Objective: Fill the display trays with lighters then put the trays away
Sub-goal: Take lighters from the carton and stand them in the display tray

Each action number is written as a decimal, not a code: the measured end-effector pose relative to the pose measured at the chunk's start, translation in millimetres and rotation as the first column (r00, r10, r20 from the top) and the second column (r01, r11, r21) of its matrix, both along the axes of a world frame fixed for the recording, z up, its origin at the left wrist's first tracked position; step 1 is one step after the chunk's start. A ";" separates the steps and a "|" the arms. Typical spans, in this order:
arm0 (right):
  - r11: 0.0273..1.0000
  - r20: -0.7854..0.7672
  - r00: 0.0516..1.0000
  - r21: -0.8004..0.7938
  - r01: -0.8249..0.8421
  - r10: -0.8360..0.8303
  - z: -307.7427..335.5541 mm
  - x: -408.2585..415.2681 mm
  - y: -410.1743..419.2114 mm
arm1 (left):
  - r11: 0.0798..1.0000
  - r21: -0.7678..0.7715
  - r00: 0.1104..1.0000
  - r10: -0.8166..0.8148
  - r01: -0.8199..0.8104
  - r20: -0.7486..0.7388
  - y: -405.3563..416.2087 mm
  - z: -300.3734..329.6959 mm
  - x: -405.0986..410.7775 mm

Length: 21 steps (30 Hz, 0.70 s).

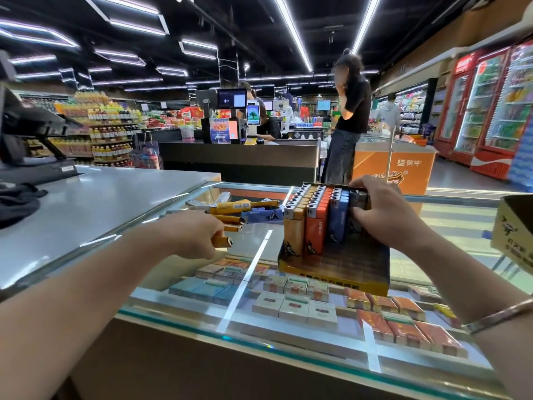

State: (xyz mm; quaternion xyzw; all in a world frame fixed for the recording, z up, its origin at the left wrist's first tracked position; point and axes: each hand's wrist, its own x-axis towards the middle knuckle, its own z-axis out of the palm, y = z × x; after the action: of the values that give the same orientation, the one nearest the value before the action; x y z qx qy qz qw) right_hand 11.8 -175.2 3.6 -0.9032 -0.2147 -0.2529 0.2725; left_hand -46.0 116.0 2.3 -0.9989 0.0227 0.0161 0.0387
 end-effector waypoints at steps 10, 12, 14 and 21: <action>1.000 0.013 1.000 0.006 0.003 -0.003 -1.9 3.0 -0.5 | 0.991 -0.115 0.945 0.101 -0.069 0.310 39.4 -13.8 3.4; 1.000 0.017 1.000 0.010 0.006 -0.006 -1.9 3.3 -0.8 | 0.990 -0.130 0.963 0.093 -0.061 0.251 40.8 -16.6 2.7; 1.000 0.019 1.000 0.008 0.009 -0.009 -2.1 3.6 -1.0 | 0.989 -0.141 0.968 0.077 -0.044 0.239 40.1 -16.5 2.2; 1.000 0.020 1.000 0.004 0.012 -0.012 -2.4 3.0 -1.1 | 0.992 -0.123 0.985 -0.021 0.042 0.171 19.8 -1.6 5.1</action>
State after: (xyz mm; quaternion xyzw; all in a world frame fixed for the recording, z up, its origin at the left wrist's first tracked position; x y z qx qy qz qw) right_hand 14.8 -176.2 1.2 -0.9014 -0.2115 -0.2638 0.2706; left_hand -41.0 135.8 0.8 -0.9966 0.0363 -0.0709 -0.0225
